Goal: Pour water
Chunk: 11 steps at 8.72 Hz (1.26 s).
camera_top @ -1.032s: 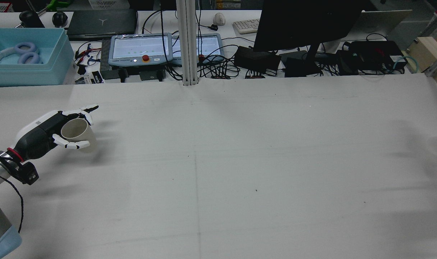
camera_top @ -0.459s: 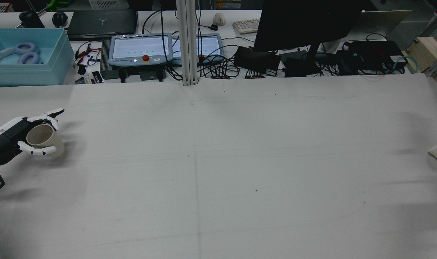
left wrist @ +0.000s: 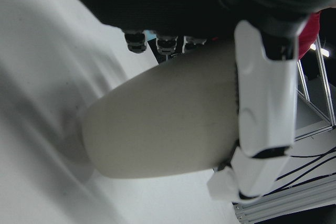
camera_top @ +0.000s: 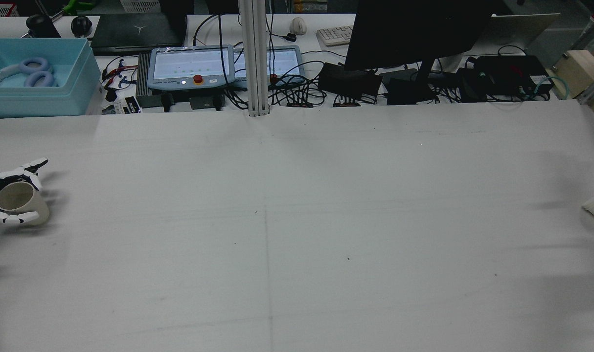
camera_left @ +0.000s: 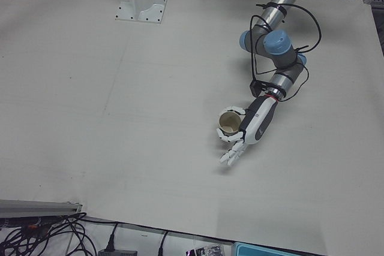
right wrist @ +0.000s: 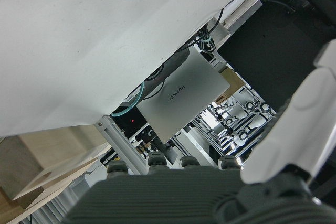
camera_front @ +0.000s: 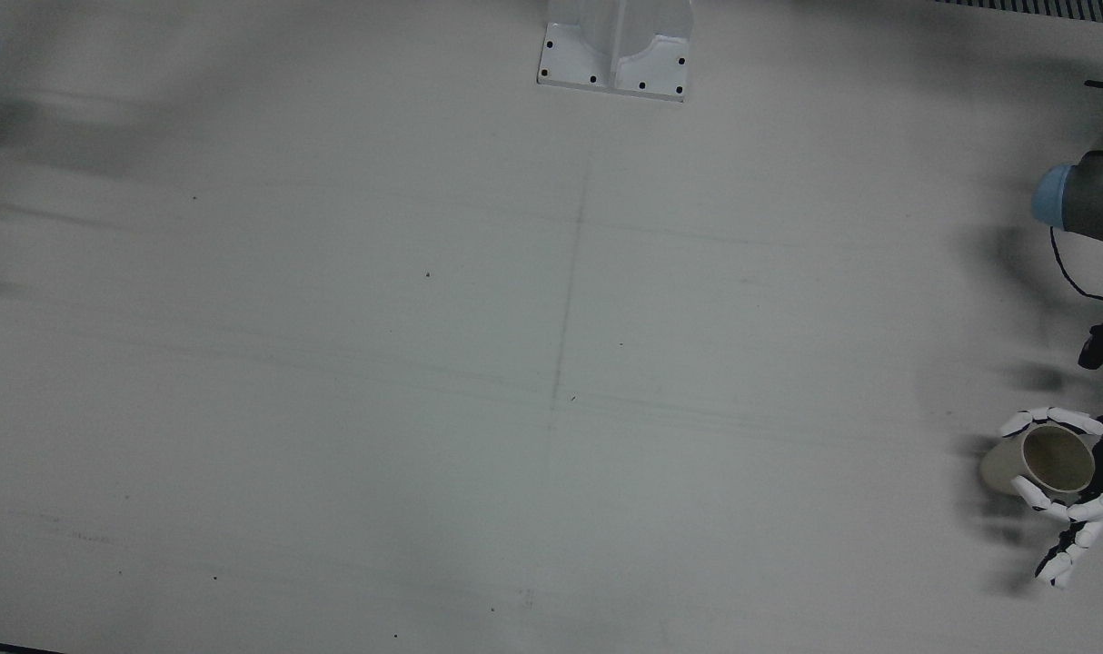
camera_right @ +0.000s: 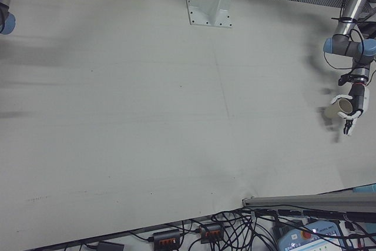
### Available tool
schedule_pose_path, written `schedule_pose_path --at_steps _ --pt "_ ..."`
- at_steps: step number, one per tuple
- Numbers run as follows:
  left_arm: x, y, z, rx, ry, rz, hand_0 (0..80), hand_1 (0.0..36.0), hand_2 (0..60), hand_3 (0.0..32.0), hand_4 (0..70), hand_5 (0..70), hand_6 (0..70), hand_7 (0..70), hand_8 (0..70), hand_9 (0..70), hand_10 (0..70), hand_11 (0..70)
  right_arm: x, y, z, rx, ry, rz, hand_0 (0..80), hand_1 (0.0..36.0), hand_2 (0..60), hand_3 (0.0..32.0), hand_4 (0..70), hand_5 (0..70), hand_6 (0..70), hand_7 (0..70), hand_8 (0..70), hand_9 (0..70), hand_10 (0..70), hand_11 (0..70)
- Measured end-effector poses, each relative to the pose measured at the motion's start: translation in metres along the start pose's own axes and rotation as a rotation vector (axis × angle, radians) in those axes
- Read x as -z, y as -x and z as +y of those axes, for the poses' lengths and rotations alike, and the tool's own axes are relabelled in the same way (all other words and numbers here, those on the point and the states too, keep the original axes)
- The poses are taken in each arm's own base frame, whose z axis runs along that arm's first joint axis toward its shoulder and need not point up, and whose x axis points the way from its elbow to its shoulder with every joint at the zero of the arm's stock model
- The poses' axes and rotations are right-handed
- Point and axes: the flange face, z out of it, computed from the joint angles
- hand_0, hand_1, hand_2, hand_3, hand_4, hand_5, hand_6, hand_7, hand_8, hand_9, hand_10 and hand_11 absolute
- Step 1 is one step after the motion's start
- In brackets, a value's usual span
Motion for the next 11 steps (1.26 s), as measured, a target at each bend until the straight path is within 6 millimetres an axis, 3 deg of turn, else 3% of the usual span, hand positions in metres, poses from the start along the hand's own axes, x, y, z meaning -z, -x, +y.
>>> schedule_pose_path --at_steps 1,2,3,5,7,9,11 --pt "0.005 0.0 -0.008 -0.023 -0.005 -0.005 57.8 8.9 0.0 0.0 39.0 24.7 4.3 7.3 5.5 0.0 0.2 1.3 0.0 0.0 0.001 -0.001 0.001 0.001 46.7 1.7 0.0 13.2 0.0 4.3 0.0 0.0 5.7 0.0 0.0 0.0" --pt "0.008 -0.001 -0.013 -0.038 -0.006 -0.009 58.0 8.8 0.0 0.0 36.3 13.0 3.4 6.2 4.9 0.0 0.0 0.6 0.0 -0.001 0.001 -0.001 0.002 0.001 46.6 1.7 0.0 13.4 0.0 4.5 0.0 0.0 5.8 0.0 0.0 0.0" --pt "0.009 -0.003 -0.015 -0.048 -0.006 -0.01 57.2 8.4 0.0 0.0 32.8 7.6 3.2 5.9 4.5 0.0 0.0 0.5 0.0 -0.001 0.001 -0.001 0.003 0.002 46.5 1.6 0.0 14.0 0.0 4.6 0.0 0.0 5.8 0.0 0.0 0.0" --pt "0.01 -0.005 -0.017 -0.064 -0.006 -0.011 56.3 9.1 0.0 0.0 19.4 0.1 2.7 4.5 3.0 0.0 0.0 1.0 -0.001 -0.001 0.002 -0.002 0.004 0.002 46.6 1.6 0.0 14.0 0.0 4.8 0.0 0.0 6.0 0.0 0.0 0.0" --pt "0.011 -0.007 -0.019 -0.074 -0.011 -0.009 55.3 8.3 0.0 0.0 9.8 0.0 1.6 3.4 3.2 0.0 0.0 0.0 -0.001 -0.001 0.002 -0.002 0.004 0.002 46.3 1.4 0.0 13.6 0.0 4.6 0.0 0.0 6.1 0.0 0.0 0.0" --pt "0.013 -0.014 -0.025 -0.081 -0.022 0.003 53.5 6.0 0.0 0.0 4.2 0.0 0.0 2.3 3.1 0.0 0.0 0.0 0.0 -0.001 0.002 -0.005 0.004 0.002 46.4 1.5 0.0 14.0 0.0 4.5 0.0 0.0 6.1 0.0 0.0 0.0" --pt "0.016 -0.027 -0.033 -0.082 -0.036 0.028 50.3 1.4 0.0 0.0 2.6 0.0 0.0 2.1 2.6 0.0 0.0 0.0 0.0 -0.002 0.001 -0.01 0.002 0.004 46.1 0.9 0.0 15.0 0.0 3.8 0.0 0.0 6.1 0.0 0.0 0.0"
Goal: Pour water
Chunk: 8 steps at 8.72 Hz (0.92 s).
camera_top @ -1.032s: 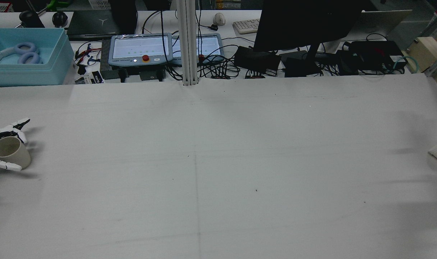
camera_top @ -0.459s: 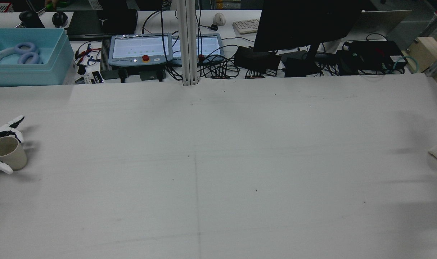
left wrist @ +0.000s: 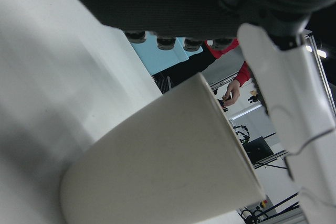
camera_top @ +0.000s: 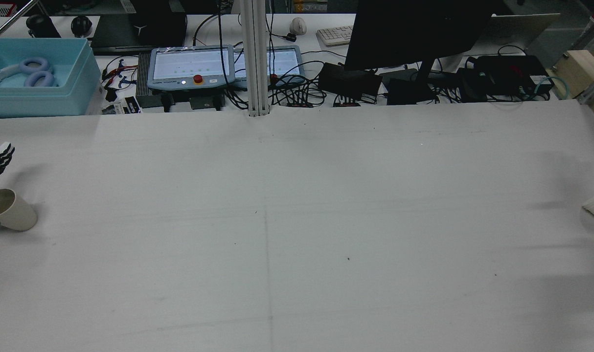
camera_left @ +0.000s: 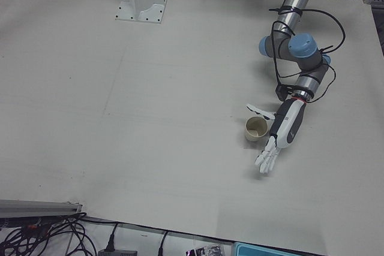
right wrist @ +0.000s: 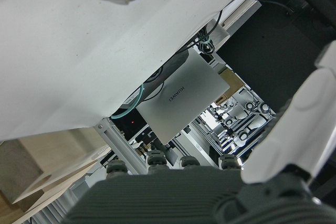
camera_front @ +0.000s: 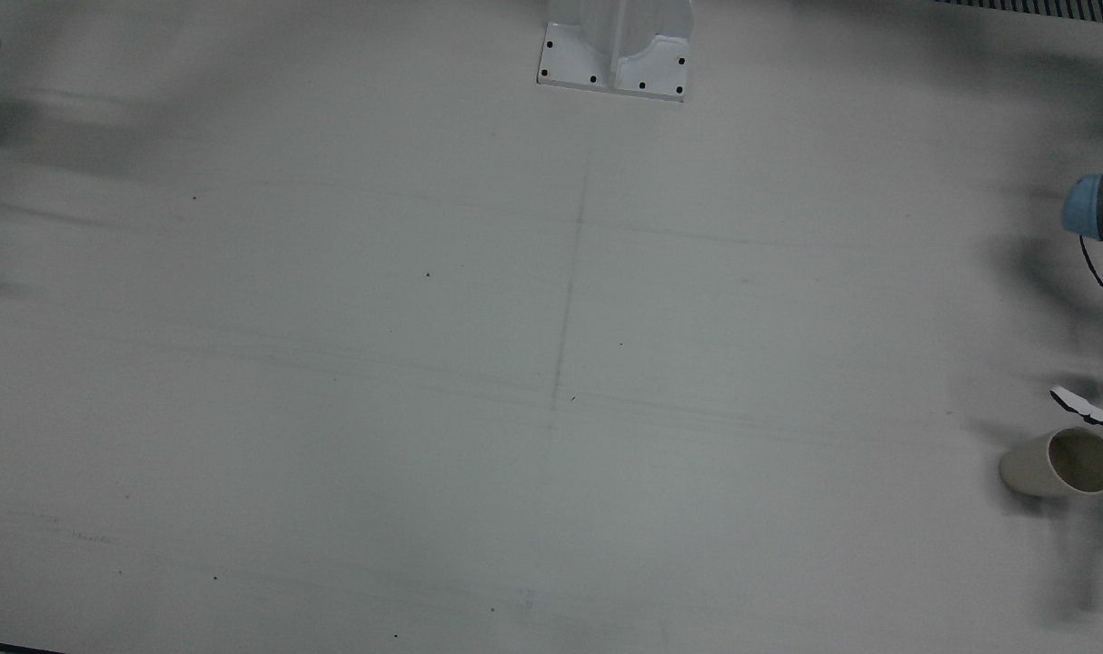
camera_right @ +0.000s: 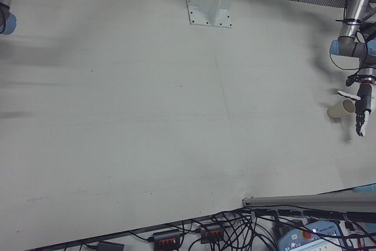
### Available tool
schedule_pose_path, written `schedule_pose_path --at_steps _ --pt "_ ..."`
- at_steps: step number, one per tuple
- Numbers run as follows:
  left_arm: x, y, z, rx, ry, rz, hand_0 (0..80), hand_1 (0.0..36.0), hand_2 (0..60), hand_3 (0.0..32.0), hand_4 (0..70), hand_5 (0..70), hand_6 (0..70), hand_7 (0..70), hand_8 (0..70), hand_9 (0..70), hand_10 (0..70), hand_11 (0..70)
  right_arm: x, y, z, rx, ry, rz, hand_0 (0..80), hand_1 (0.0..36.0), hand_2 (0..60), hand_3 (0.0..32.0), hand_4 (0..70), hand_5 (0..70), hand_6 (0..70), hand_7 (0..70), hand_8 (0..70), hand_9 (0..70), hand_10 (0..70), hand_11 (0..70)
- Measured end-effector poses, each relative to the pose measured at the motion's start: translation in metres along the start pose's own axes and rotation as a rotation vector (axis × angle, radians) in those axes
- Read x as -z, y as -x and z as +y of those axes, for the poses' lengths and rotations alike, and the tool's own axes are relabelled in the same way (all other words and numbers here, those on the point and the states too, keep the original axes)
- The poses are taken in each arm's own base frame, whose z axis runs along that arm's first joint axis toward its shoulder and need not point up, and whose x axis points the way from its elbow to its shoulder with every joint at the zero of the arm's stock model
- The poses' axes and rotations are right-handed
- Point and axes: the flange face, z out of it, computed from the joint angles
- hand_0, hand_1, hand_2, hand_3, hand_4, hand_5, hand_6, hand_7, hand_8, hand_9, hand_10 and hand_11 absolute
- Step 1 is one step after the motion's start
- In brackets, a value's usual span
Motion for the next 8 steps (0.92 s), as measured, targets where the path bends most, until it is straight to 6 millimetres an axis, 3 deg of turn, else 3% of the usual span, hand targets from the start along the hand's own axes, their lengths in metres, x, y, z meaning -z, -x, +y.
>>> schedule_pose_path --at_steps 2,4,6,7,8 --pt "0.004 -0.024 -0.016 -0.003 -0.025 0.047 49.5 0.0 0.0 0.0 4.9 0.0 0.0 2.9 2.4 0.0 0.0 0.0 0.001 -0.001 -0.001 -0.005 -0.001 0.001 45.3 0.0 0.0 15.4 0.0 3.0 0.0 0.0 6.4 0.0 0.0 0.0" --pt "0.019 -0.077 -0.049 -0.018 -0.047 0.093 49.3 0.0 0.0 0.0 7.1 0.0 1.0 4.2 2.3 0.0 0.0 0.0 -0.002 0.002 0.003 -0.064 0.005 -0.005 45.0 0.0 0.0 15.4 0.0 1.5 0.0 0.0 7.1 0.0 0.0 0.0" --pt "0.031 -0.155 -0.07 -0.018 -0.037 0.133 50.8 0.7 0.0 0.0 10.3 0.0 2.0 5.5 2.5 0.0 0.0 0.0 -0.016 0.035 0.014 -0.188 0.038 -0.065 45.6 0.0 0.0 14.8 1.9 2.1 0.5 0.4 7.4 0.0 0.0 0.0" --pt "0.029 -0.183 -0.063 -0.006 -0.032 0.143 51.1 0.9 0.0 0.0 13.6 0.0 3.3 6.5 2.7 0.0 0.0 0.0 -0.025 0.06 0.026 -0.234 0.076 -0.102 46.4 1.6 0.0 13.8 7.5 4.7 3.1 3.8 7.0 0.0 0.0 0.0" --pt "0.025 -0.205 -0.046 0.003 -0.027 0.147 51.1 0.8 0.0 0.0 16.8 0.0 4.5 8.0 2.7 0.2 0.0 0.0 -0.034 0.087 0.043 -0.269 0.126 -0.132 47.6 4.0 0.0 9.8 13.9 7.6 6.4 8.8 6.9 0.3 0.0 0.0"
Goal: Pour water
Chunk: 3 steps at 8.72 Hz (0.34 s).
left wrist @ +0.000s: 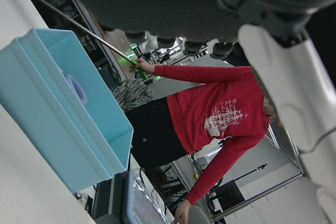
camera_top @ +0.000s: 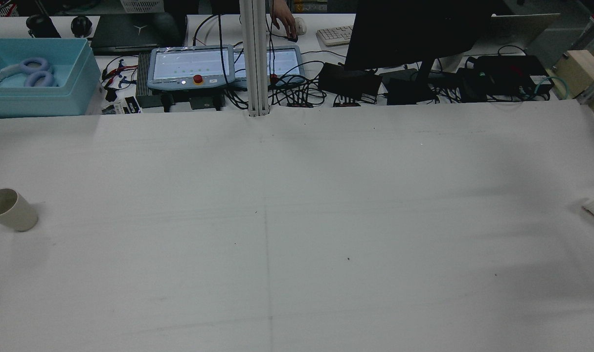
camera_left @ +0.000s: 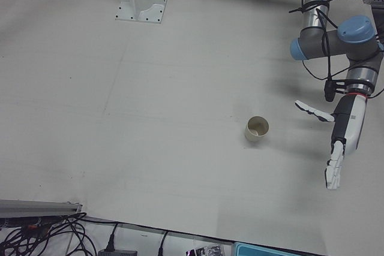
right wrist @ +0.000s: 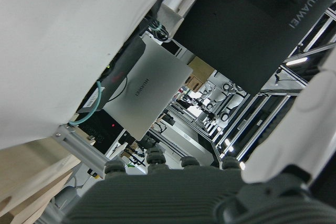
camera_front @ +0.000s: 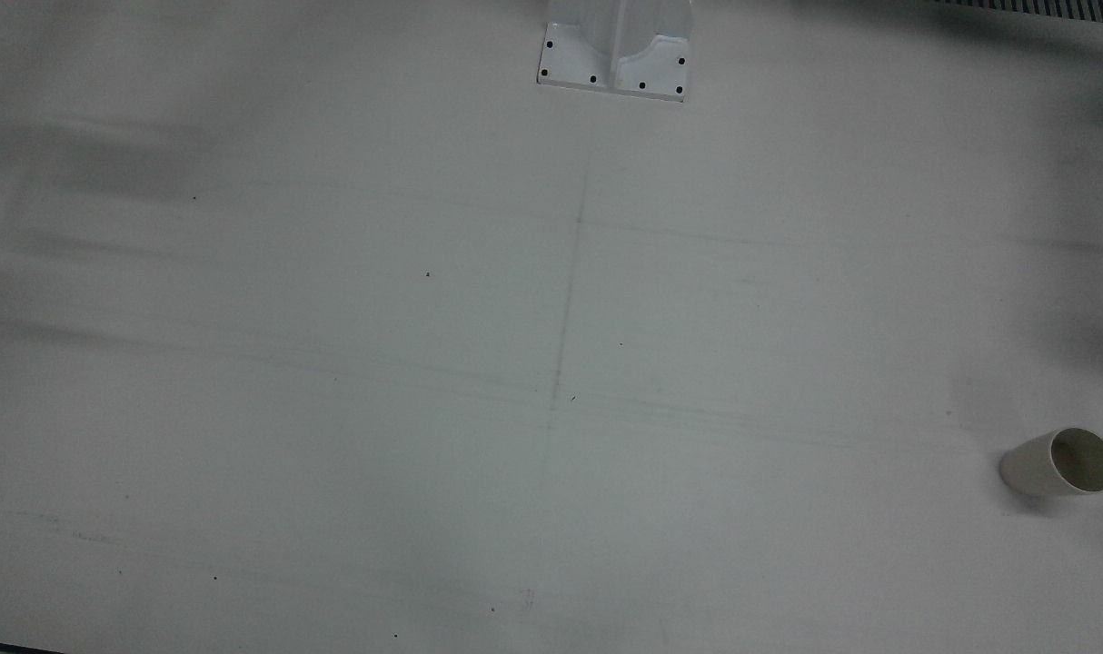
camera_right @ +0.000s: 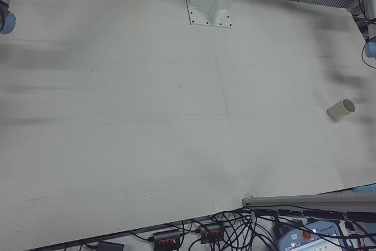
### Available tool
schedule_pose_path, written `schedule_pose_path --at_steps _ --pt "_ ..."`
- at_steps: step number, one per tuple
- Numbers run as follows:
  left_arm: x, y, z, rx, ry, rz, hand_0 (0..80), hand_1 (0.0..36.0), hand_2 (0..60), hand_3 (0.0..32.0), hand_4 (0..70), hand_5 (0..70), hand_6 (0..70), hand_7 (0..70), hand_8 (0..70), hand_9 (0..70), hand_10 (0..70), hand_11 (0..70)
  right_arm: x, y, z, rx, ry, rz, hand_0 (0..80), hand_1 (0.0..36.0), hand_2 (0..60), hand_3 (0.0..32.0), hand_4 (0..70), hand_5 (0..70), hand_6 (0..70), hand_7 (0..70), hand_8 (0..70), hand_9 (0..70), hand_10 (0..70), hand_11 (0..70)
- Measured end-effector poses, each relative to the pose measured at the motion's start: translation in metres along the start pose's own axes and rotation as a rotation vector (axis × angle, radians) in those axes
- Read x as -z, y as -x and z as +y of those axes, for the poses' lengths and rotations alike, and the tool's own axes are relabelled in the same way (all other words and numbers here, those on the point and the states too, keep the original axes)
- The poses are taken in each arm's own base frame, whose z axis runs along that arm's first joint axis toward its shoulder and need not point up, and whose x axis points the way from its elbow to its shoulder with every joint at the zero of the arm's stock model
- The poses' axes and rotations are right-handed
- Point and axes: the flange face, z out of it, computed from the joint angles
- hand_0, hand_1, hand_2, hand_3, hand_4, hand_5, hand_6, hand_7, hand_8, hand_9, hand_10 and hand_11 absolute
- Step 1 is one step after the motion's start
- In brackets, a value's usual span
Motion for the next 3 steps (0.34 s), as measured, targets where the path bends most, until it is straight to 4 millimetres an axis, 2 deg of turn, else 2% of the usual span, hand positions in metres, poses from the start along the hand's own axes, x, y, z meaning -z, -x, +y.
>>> schedule_pose_path --at_steps 1,2,3 --pt "-0.006 -0.019 0.025 0.006 0.011 0.0 51.7 1.3 0.0 0.0 20.3 0.4 6.2 10.2 2.8 0.6 0.0 0.3 -0.014 0.022 0.027 -0.039 0.045 -0.021 48.0 5.1 0.0 2.4 14.7 7.0 7.6 10.1 6.6 0.6 0.0 0.0" --pt "-0.011 -0.032 0.047 0.014 0.023 -0.006 51.8 1.2 0.0 0.0 23.2 2.4 7.1 11.4 2.8 0.8 0.2 1.2 -0.023 0.042 0.053 -0.082 0.077 -0.039 49.3 7.1 0.0 0.2 18.2 8.4 9.5 12.7 6.3 1.2 0.0 0.0" --pt "-0.014 -0.038 0.061 0.051 0.026 -0.017 52.9 2.3 0.0 0.0 24.3 3.4 7.9 12.9 2.4 1.1 0.9 2.3 -0.027 0.06 0.072 -0.119 0.09 -0.053 51.7 10.0 0.0 0.0 23.2 12.4 12.6 18.0 6.4 2.7 0.0 0.0"
